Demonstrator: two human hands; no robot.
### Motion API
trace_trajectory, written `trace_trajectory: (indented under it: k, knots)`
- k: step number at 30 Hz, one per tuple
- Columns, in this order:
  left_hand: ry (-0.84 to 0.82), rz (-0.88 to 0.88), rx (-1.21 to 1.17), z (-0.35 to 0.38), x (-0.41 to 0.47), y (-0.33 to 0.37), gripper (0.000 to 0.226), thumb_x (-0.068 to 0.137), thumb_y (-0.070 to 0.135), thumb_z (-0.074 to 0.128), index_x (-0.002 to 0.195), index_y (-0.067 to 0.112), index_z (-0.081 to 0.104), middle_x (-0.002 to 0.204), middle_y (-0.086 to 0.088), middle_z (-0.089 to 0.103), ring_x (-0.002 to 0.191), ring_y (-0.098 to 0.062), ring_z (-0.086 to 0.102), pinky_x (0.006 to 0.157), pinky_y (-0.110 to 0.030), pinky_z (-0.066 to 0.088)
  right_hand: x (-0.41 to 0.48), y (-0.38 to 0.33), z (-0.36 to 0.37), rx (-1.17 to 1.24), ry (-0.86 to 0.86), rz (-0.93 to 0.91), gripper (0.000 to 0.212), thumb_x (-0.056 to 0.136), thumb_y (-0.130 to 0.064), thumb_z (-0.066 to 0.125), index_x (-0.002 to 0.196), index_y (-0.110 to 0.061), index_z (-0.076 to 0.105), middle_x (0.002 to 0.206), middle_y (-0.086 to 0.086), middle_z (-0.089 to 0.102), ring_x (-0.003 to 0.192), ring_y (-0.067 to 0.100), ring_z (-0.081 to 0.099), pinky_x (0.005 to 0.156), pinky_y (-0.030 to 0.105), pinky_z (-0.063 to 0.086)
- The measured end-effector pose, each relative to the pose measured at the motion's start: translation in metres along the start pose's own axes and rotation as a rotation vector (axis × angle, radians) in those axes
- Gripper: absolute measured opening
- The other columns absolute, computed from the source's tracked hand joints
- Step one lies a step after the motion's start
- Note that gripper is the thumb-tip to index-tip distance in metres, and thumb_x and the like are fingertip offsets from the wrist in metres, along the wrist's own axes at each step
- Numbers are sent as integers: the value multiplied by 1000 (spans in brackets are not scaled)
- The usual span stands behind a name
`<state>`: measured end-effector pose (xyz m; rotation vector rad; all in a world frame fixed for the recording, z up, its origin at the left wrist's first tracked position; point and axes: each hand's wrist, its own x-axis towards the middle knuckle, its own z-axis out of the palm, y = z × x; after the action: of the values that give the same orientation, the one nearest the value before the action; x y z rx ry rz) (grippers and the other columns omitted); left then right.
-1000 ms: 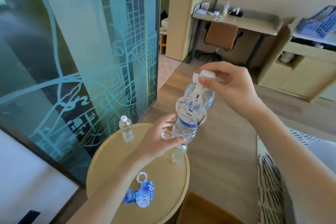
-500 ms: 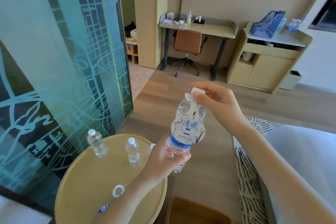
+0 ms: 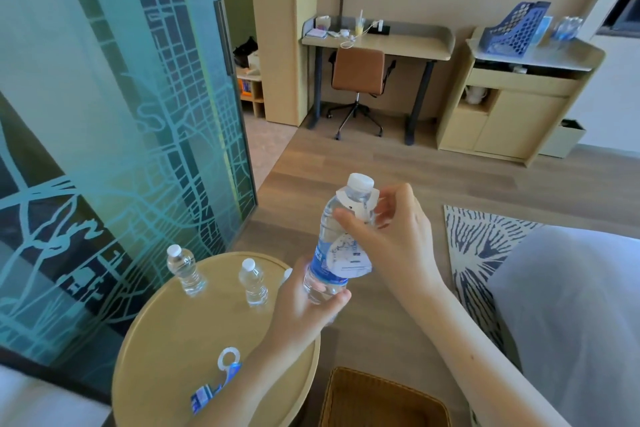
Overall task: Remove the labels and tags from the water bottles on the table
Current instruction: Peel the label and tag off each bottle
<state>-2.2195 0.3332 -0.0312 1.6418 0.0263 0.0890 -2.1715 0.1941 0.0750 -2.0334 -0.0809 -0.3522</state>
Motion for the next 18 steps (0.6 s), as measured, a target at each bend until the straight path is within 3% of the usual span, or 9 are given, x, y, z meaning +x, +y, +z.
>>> trace_trajectory:
  k: [4, 8, 12, 15, 18]
  knots:
    - [65, 24, 113, -5, -2, -7, 43, 70, 39, 77, 108, 38, 58, 84, 8, 72, 71, -10, 67, 65, -25, 52, 2, 2, 3, -36, -25, 9, 44, 71, -49, 85, 94, -29, 52, 94, -14, 55, 85, -5, 53, 66, 5, 41]
    - [63, 33, 107, -10, -4, -12, 46, 71, 37, 78, 112, 41, 56, 80, 12, 70, 70, -7, 65, 67, -23, 48, -1, 3, 2, -32, -70, 6, 39, 72, -52, 82, 99, -30, 63, 92, -13, 58, 87, 3, 58, 68, 14, 43]
    - [74, 43, 144, -13, -6, -13, 45, 74, 33, 79, 112, 38, 57, 82, 11, 71, 71, -6, 67, 65, -20, 48, -1, 2, 1, -25, -96, -4, 32, 74, -49, 80, 93, -26, 67, 85, -10, 59, 89, 7, 56, 67, 14, 40]
    - [88, 43, 167, -16, -7, -13, 43, 74, 32, 79, 111, 35, 58, 80, 11, 70, 72, -7, 67, 66, -21, 49, 1, 2, -1, 23, -114, 21, 32, 78, -49, 80, 94, -23, 70, 87, -3, 66, 85, 15, 61, 69, 24, 48]
    - [93, 37, 165, -18, -7, -15, 43, 74, 29, 80, 111, 33, 59, 74, 12, 68, 67, -6, 65, 66, -20, 48, 3, 1, -6, 59, -113, 40, 33, 74, -53, 81, 92, -27, 72, 82, -7, 68, 75, 9, 62, 61, 15, 45]
